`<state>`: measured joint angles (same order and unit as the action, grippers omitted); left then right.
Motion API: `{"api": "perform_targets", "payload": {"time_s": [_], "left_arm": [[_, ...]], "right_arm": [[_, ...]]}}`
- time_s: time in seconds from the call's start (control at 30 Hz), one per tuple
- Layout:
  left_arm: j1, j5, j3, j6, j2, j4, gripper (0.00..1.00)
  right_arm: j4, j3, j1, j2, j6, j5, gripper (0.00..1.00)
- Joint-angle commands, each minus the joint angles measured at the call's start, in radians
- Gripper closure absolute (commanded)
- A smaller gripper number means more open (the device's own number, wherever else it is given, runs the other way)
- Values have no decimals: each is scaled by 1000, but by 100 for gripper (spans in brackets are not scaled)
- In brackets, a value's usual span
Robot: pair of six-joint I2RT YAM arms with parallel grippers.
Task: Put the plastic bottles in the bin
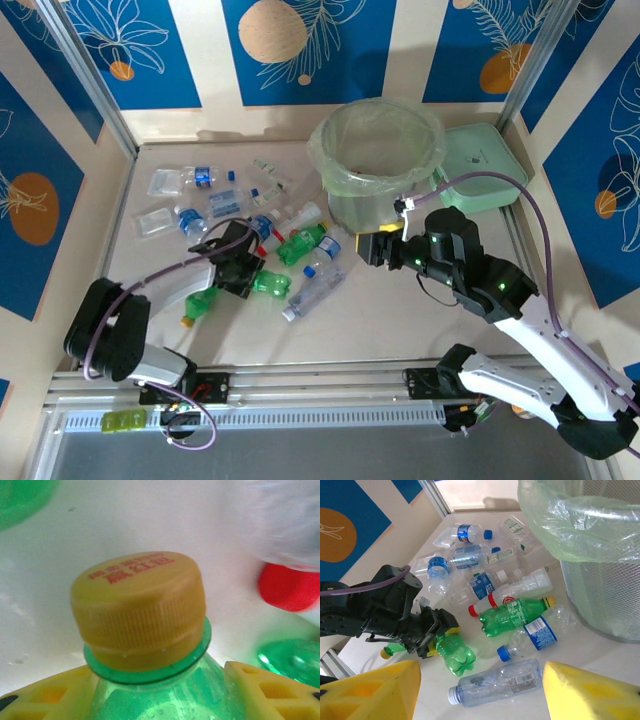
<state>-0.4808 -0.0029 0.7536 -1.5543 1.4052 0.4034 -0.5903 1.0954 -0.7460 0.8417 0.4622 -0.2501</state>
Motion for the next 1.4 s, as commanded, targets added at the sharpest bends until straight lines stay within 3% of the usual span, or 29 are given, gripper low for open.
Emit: {"api": "perform_targets", "payload": {"time_s": [0.0,0.17,0.33,0.43,0.57,0.67,0.77,1.07,1.37], "left_arm": [[-5,-28,41,101,-84,-41,49],[-8,83,75,380,-177,-185,49],[-35,334,31,648,-319,-485,51],[-48,484,-10,743,-400,-678,51],[-58,594,-40,789,-480,-801,51],[-67,664,-43,808,-505,-839,51],[-81,705,-42,802,-504,-868,51],[-123,730,-40,735,-479,-980,52],[-134,729,-49,715,-480,-1007,52]], "right_arm": [[-3,39,1,2,9,21,34],[-9,40,0,-5,6,15,34],[0,40,2,13,9,56,34],[33,37,16,23,6,158,34],[104,29,76,52,41,404,28],[173,24,121,98,102,613,14],[246,25,125,161,145,779,9],[406,34,0,292,133,885,5],[580,-35,-35,308,207,899,22]]}}
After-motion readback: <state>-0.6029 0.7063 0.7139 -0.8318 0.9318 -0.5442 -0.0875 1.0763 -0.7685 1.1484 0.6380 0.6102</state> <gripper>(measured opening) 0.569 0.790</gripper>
